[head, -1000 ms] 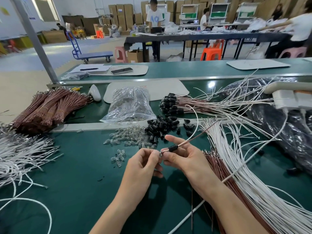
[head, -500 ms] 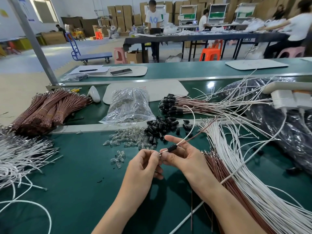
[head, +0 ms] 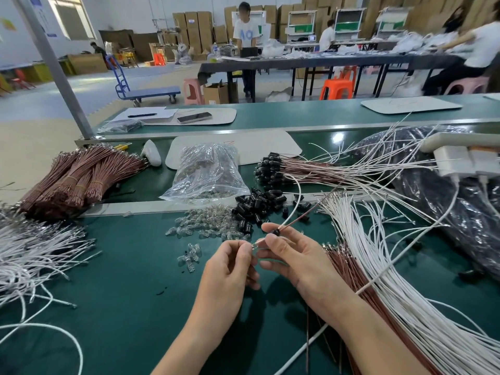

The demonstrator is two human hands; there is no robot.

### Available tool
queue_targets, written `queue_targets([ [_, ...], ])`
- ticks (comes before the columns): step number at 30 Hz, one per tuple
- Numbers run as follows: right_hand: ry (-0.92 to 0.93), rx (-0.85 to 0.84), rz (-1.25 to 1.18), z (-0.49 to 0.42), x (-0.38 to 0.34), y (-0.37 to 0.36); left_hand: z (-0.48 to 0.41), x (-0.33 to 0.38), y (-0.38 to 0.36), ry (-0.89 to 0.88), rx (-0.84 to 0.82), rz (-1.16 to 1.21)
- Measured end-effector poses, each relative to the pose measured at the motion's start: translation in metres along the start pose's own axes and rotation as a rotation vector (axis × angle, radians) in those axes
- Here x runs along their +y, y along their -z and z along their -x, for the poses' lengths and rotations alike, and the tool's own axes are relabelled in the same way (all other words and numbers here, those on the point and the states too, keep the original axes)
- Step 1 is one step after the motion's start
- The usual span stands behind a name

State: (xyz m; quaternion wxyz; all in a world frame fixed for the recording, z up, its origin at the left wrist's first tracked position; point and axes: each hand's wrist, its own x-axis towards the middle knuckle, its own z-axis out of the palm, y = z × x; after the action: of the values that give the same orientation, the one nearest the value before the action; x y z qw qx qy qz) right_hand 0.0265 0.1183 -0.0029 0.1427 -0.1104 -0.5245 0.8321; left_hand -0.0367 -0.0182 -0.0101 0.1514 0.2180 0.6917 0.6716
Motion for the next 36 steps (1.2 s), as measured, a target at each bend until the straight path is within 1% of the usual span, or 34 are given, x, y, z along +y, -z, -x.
queue_targets([
  [10,0.053,0.034,0.035,0.002,0.000,-0.001,-0.001,-0.001,0.000,0.007,-0.008,0.008],
  [18,0.085,0.057,0.175,0.003,0.003,-0.002,0.001,0.001,0.000,-0.016,-0.022,-0.065],
  [23,0.087,0.064,0.162,0.002,0.004,-0.001,0.001,0.001,0.000,-0.030,-0.019,-0.068],
  [26,0.094,0.070,0.153,0.000,0.005,0.001,0.001,0.002,0.000,-0.005,-0.015,-0.020],
  [28,0.103,0.082,0.144,-0.001,0.005,0.003,0.000,0.006,0.003,0.012,0.014,0.028],
  [29,0.106,0.091,0.130,-0.002,0.005,0.004,-0.001,0.007,0.007,-0.008,0.052,0.009],
  [30,0.108,0.101,0.112,-0.002,0.005,0.005,-0.002,0.007,0.014,-0.056,0.119,-0.083],
  [31,0.109,0.112,0.092,-0.003,0.005,0.006,-0.004,0.006,0.023,-0.123,0.199,-0.248],
  [33,0.108,0.133,0.072,-0.004,0.004,0.009,-0.008,0.007,0.044,-0.224,0.359,-0.668],
  [34,0.107,0.143,0.075,-0.004,0.005,0.010,-0.009,0.007,0.053,-0.206,0.424,-0.839],
  [35,0.108,0.153,0.081,-0.005,0.005,0.012,-0.011,0.006,0.061,-0.138,0.448,-0.947],
  [36,0.109,0.161,0.085,-0.005,0.005,0.013,-0.014,0.005,0.067,-0.040,0.430,-1.023],
])
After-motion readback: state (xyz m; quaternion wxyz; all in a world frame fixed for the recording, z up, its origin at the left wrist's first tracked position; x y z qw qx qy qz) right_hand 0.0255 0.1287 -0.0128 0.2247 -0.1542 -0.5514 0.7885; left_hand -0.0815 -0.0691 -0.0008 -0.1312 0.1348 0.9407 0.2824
